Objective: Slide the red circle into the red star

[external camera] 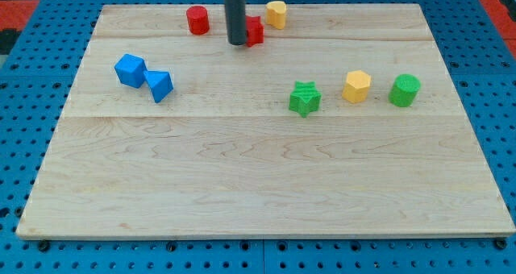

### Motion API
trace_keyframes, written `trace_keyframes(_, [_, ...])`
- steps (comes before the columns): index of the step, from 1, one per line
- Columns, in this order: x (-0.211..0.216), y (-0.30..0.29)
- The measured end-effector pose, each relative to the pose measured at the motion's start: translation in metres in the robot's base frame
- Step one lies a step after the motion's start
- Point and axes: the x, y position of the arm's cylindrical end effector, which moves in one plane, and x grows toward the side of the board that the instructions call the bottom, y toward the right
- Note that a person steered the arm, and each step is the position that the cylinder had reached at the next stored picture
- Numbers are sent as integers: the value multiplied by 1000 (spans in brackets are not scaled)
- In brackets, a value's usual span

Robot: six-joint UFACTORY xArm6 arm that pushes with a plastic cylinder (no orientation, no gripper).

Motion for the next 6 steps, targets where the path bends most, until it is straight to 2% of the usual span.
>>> trace_keyframes(1, [19, -41])
trace_keyframes(2, [-16, -108])
trace_keyframes(3, [-75, -113])
trace_keyframes(4, [-54, -53])
trace_keyframes(5, [-30, -91])
trace_keyframes(6, [66, -70])
